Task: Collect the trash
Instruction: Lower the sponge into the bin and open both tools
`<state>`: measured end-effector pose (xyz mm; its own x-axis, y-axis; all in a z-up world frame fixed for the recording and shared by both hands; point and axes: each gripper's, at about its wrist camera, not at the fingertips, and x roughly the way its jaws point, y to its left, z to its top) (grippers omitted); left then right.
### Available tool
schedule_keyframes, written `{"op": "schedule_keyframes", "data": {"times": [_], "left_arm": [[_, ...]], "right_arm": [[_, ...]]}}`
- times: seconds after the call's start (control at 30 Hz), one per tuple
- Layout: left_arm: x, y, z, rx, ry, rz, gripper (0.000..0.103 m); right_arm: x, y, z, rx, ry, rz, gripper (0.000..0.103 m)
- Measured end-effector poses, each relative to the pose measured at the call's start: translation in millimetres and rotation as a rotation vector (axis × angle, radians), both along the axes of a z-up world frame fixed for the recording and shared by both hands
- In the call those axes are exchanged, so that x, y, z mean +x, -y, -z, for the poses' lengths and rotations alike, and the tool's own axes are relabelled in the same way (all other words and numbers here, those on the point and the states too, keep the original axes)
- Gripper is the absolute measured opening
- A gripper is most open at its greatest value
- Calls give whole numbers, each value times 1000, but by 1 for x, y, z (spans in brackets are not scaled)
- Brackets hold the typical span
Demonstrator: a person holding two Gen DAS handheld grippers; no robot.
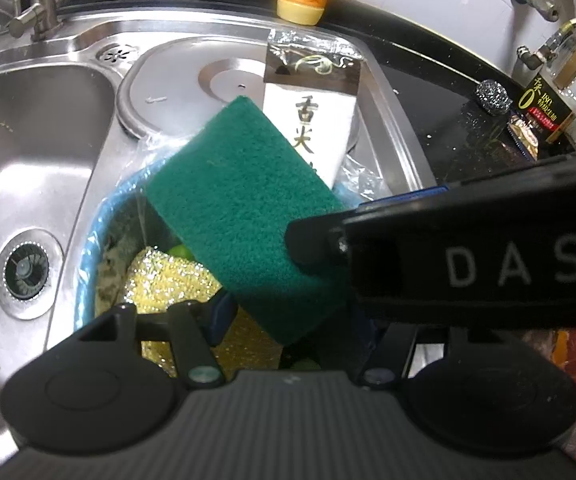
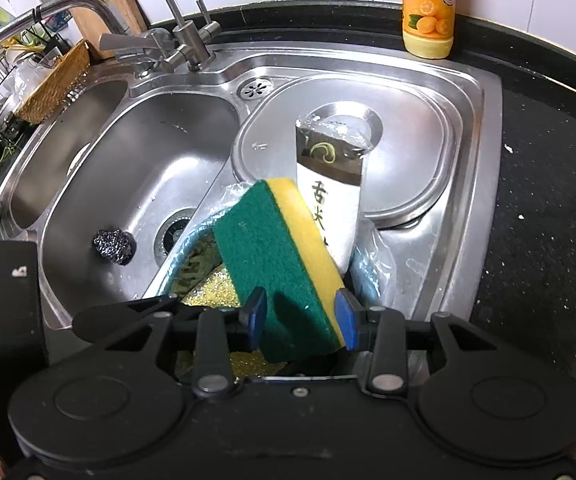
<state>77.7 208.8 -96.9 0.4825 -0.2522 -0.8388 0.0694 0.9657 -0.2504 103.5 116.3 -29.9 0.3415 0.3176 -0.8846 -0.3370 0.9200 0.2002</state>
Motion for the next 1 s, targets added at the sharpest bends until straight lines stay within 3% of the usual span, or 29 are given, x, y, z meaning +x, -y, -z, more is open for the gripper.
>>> {"op": "schedule_keyframes", "data": {"times": [0.57, 0.67, 0.7, 0.73, 0.8, 0.87, 1.0], "left_arm": [[-10, -14, -2, -4, -37, -55, 63], [-13, -15, -9, 10, -20, -67, 74], [-15, -15, -12, 10, -13, -72, 78], [-16, -15, -15, 9, -9, -76, 84], [-20, -16, -21, 12, 3, -91, 92], [-23, -14, -28, 19, 15, -104, 97], [-29, -8, -42, 9, 42, -117, 103]], "right_arm": [[4, -10, 11, 17, -31, -22, 40], [1, -6, 4, 42, -26, -16, 65], [-1, -4, 0, 51, -16, -12, 80], [-3, -3, -4, 56, -4, -9, 87], [-5, 1, -11, 64, 12, -5, 89], [-7, 6, -16, 80, 10, 8, 102], [-13, 20, -27, 104, 18, 38, 103]]}}
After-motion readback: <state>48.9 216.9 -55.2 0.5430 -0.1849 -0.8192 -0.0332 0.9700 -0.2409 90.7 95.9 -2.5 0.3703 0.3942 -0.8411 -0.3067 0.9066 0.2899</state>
